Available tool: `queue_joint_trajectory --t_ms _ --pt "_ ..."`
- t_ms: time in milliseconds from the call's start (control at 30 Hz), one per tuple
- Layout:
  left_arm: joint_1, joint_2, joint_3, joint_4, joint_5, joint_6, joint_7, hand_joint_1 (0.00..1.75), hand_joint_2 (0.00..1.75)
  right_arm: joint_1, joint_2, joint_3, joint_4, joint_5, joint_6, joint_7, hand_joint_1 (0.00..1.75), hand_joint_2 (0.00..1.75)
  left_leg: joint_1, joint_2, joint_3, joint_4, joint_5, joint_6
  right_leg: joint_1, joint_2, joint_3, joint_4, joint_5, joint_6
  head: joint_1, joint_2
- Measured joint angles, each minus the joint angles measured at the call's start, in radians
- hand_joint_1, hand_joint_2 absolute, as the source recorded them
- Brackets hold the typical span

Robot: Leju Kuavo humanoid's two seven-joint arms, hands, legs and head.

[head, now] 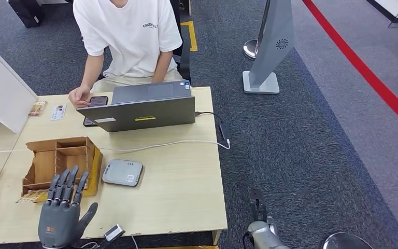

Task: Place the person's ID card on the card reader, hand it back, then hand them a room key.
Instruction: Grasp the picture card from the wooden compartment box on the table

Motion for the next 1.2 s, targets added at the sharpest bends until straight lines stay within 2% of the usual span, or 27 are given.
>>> queue_joint_trajectory --t_ms 133,333,600,833,1200 --pt "0.009 0.064 -0.045 0.006 -0.001 0.0 0.098 0.0 1.75 -0.003 -0.002 0.0 0.0 0.011 0.009 0.008 0.0 1.75 0.0 0.0 0.0 0.0 0.0 0.0 0.0 0.0 0.0 0.0 0.0 0.0 0.0 0.0" --pt "-0.005 0.121 -0.045 0.059 0.027 0.0 0.057 0.0 1.75 -0.006 -0.004 0.0 0.0 0.02 0.014 0.009 0.0 1.75 0.0 0.0 0.0 0.0 0.0 0.0 0.0 0.0 0.0 0.001 -0.001 -0.001 0.0 0.0" --pt "-0.029 0.138 -0.004 0.12 0.038 0.0 0.023 0.0 1.75 -0.007 -0.002 0.0 0.0 0.023 0.012 0.006 0.0 1.75 0.0 0.0 0.0 0.0 0.0 0.0 0.0 0.0 0.0 0.0 -0.001 -0.001 0.0 0.0" --pt "-0.071 0.138 0.135 0.183 0.05 0.0 -0.094 0.0 1.75 -0.015 0.006 0.001 0.0 0.032 0.003 0.009 0.0 1.75 0.001 0.0 0.0 0.0 0.0 0.0 0.0 0.0 0.0 0.001 -0.001 -0.002 0.0 0.0" --pt "-0.124 0.13 0.269 0.255 0.046 0.0 -0.134 0.0 1.75 -0.017 0.006 0.001 0.0 0.033 0.004 0.003 0.0 1.75 0.0 0.0 0.0 0.0 0.0 0.0 0.0 0.0 0.0 0.001 -0.001 -0.002 0.0 0.0"
